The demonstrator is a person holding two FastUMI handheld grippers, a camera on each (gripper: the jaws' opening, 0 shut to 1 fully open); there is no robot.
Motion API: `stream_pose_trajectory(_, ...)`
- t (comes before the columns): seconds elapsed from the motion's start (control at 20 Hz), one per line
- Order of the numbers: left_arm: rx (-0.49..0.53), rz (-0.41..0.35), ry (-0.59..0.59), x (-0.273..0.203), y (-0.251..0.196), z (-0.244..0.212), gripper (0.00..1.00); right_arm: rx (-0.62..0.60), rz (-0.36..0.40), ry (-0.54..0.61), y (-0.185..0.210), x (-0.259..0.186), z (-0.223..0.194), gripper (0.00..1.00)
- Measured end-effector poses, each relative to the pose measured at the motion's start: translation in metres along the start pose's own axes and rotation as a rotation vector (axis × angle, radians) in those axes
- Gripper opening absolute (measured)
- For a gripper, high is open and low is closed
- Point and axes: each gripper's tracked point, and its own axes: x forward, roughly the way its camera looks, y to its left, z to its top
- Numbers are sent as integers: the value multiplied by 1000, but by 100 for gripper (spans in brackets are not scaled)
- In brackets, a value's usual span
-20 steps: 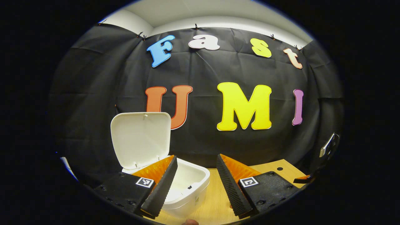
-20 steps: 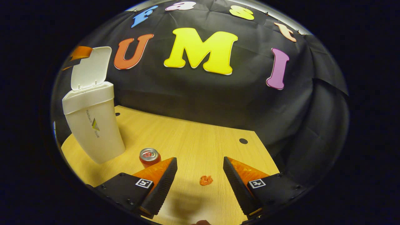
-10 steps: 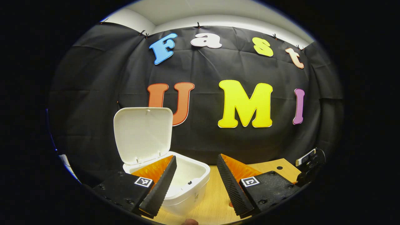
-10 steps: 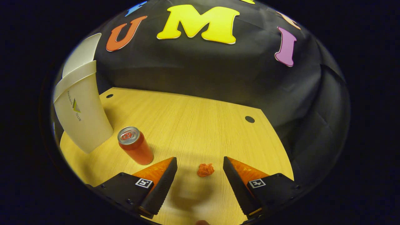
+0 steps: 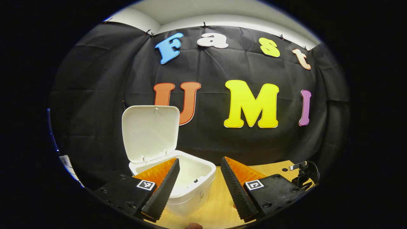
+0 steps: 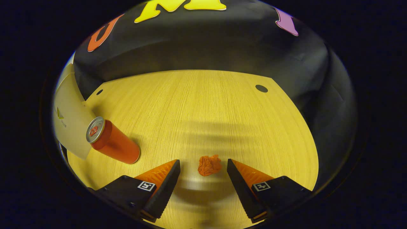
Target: Press the lid of the desktop garbage bin to open it, pick up the crumpled paper on the desktop and throw it into the bin, then pick up the pop can on the desktop and drop it into the bin, and finally close the garbage bin lid.
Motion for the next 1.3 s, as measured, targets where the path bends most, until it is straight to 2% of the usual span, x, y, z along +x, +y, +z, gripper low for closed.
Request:
stream_pose_trajectory(0.25,26,3,4,-6,-1,-1,87,30,-1,48,0,-1,-3,90)
stream_pose_trajectory(0.35,26,0,6,-9,-3,-2,87,37,0,42,-2,3,-6,76)
stream_pose_trajectory(0.4,25,-2,10,-10,-5,-3,87,31,-3,31,-5,8,-2,76)
stream_pose_trajectory(0.5,18,-10,16,-12,-7,-5,87,38,2,18,-8,12,0,57)
stream_pose_trajectory(0.6,15,-13,21,-14,-9,-7,87,48,3,12,-9,11,2,46)
stream_pose_trajectory(0.65,14,-13,21,-15,-10,-6,87,51,5,13,-8,9,0,33)
stream_pose_trajectory(0.7,14,-12,21,-16,-10,-7,87,40,8,14,-8,9,-1,29)
stream_pose_trajectory(0.75,14,-10,18,-17,-10,-6,87,29,1,1,-11,8,1,34)
stream_pose_trajectory(0.85,21,-5,18,-19,-9,-7,87,6,-32,-27,-14,5,7,19)
stream_pose_trajectory(1.15,20,-3,27,-24,-7,-10,87,-44,-26,-98,-16,-4,25,19)
stream_pose_trajectory(1.2,18,-2,27,-24,-6,-11,87,-45,-21,-123,-14,-10,31,16)
stream_pose_trajectory(1.3,13,-5,25,-24,-5,-10,87,-44,-4,-171,-10,-26,46,19)
